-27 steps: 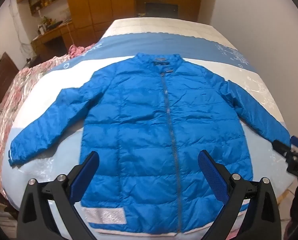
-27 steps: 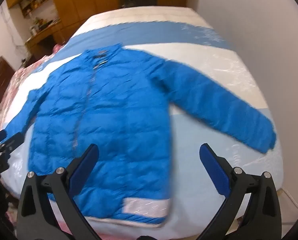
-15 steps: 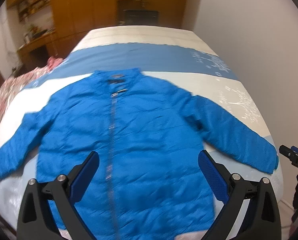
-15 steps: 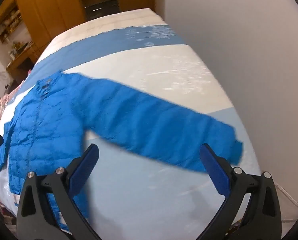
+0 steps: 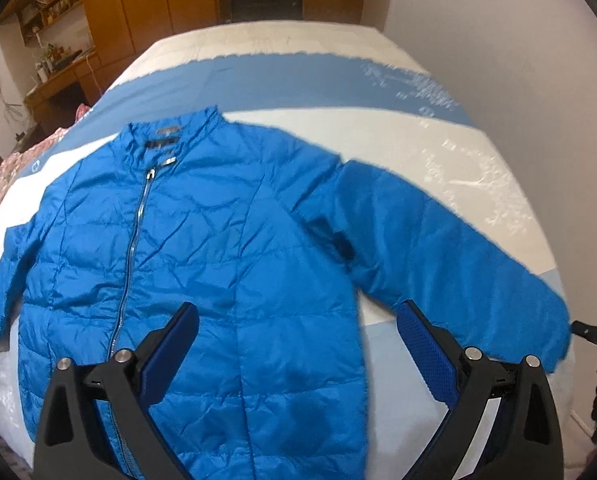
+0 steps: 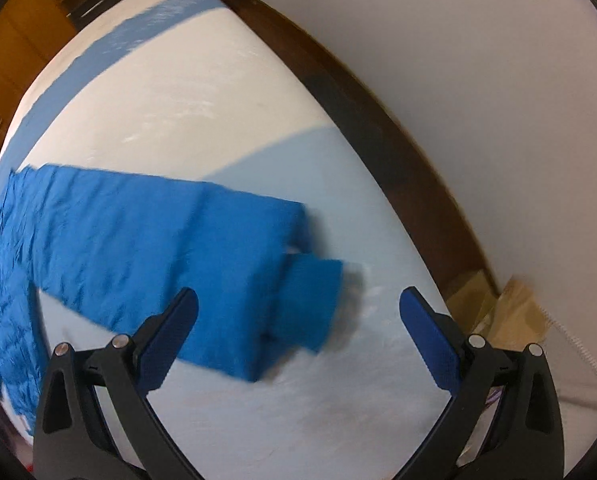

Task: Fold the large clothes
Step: 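Grasp a jacket sleeve cuff with the right gripper and fold it across the front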

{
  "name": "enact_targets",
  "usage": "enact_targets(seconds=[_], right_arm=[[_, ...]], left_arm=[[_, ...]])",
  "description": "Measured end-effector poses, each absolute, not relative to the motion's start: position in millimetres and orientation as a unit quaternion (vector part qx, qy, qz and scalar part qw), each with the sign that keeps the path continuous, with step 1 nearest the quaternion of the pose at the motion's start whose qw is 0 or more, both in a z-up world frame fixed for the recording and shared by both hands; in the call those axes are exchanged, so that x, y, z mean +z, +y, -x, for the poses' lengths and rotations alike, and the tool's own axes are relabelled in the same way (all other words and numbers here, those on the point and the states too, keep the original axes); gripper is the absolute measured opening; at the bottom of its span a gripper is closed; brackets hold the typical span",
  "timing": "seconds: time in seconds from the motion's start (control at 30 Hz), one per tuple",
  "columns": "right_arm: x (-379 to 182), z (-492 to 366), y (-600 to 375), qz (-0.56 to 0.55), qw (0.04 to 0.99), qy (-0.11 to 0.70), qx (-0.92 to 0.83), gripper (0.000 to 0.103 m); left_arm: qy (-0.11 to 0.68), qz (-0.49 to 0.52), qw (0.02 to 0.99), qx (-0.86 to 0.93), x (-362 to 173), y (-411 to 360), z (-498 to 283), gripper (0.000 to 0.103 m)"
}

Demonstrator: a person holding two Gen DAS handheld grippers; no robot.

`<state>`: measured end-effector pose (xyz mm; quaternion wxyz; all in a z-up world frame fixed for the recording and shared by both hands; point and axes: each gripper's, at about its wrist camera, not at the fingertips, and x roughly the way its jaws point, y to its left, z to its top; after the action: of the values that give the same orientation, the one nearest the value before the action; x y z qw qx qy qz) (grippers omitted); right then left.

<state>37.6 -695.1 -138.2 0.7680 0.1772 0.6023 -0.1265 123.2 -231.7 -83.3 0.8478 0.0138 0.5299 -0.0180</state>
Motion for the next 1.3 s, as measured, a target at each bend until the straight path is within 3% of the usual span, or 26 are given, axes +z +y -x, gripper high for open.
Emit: enact_targets(seconds=[0.23,0.3,0.37,0.4,0.47,0.57,0.73,0.83,0.93,1.3], right_arm=[[-171.0,-46.8,-702.5,-0.228,0.759,0.604,-0.085,0.098],[-173.1,-52.2,-692.9,-0.211,0.760,0.610,-0.080,0.092],[-171.2,-56.1,-684.5,-0.195,0.761,0.614,-0.073,0.071],[-168.8,-57.7,-680.0,-0.192,0.762,0.615,-0.068,0.066],[-164.4,-59.7,-674.4,-0.206,0.761,0.613,-0.053,0.041],[-151.1,-59.4,-667.4,-0.218,0.766,0.603,-0.038,0.028],[-90.6,-67.5,-631.8,-0.256,0.800,0.541,0.043,0.027],[-55.6,-92.9,-587.3,-0.226,0.817,0.523,0.093,0.027],[-36.1,-118.7,-535.7,-0.195,0.818,0.522,0.143,0.027],[-63.3,-182.4,-363.6,-0.086,0.775,0.582,0.232,0.027]], left_arm=[[0.546,0.001,0.838,0.004,-107.0,-218.7,-139.1,0.099],[0.549,0.010,0.836,0.008,-112.0,-213.9,-144.6,0.099],[0.554,0.024,0.832,0.011,-116.6,-208.1,-150.7,0.097],[0.557,0.031,0.830,0.012,-119.7,-204.6,-152.9,0.096],[0.563,0.041,0.826,0.013,-123.4,-198.8,-157.0,0.095],[0.564,0.043,0.825,0.020,-125.7,-184.2,-160.9,0.089],[0.556,0.058,0.829,0.024,-110.4,-150.9,-166.5,0.084],[0.548,0.058,0.834,0.020,-96.9,-137.4,-168.0,0.084],[0.542,0.040,0.840,0.011,-82.5,-126.7,-166.3,0.076],[0.538,0.056,0.841,0.014,-71.7,-73.7,-164.5,0.073]])
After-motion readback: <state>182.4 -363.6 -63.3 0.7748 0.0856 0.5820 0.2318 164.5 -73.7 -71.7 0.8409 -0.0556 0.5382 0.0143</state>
